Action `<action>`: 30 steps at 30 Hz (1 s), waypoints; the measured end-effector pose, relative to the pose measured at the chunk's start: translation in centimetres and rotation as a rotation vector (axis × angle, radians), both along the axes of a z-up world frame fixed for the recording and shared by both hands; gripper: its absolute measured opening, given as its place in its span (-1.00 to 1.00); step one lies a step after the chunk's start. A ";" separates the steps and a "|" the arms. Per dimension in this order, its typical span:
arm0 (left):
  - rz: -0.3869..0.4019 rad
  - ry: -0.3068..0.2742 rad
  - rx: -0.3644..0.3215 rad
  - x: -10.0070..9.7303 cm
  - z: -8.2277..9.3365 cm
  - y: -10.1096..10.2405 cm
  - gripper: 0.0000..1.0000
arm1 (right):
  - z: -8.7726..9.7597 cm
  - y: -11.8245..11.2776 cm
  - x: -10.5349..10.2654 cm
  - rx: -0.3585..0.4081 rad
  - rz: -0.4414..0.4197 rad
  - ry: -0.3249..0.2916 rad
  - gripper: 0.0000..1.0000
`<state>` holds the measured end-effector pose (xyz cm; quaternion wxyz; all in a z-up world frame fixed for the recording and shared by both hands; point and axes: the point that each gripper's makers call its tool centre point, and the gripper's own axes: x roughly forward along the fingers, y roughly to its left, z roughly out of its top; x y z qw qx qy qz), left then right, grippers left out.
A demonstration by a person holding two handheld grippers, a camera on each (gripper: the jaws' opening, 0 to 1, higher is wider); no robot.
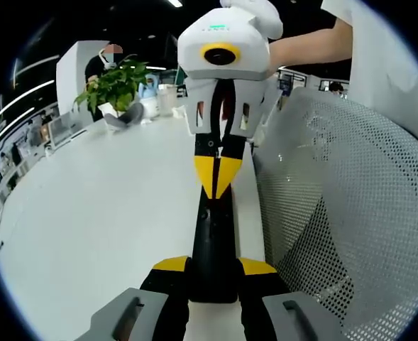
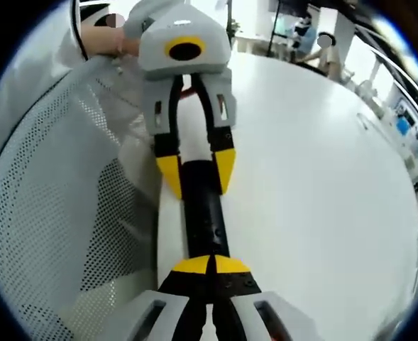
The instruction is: Press the specified remote control buttons in sequence, fully releasing each button before pressing the next.
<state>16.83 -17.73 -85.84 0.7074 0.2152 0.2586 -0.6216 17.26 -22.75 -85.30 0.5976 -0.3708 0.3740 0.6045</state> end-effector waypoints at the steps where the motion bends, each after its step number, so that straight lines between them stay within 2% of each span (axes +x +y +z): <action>1: 0.000 0.000 0.000 0.0 0.0 0.0 -0.49 | 0.0 0.0 0.0 -0.003 0.003 0.000 -1.00; 4: -0.001 0.000 0.002 0.0 0.0 0.0 -0.49 | -0.1 0.1 0.1 -0.010 -0.010 0.007 -1.00; 13: -0.003 -0.001 0.005 0.0 0.0 0.0 -0.49 | -0.2 0.1 0.0 -0.039 0.012 -0.027 -1.00; 26: -0.002 -0.001 0.004 0.0 0.0 0.0 -0.49 | -0.1 0.0 0.0 -0.003 -0.025 -0.034 -1.00; 30: -0.002 -0.001 0.004 0.0 0.0 0.0 -0.49 | 0.0 0.1 0.0 -0.011 0.009 -0.047 -1.00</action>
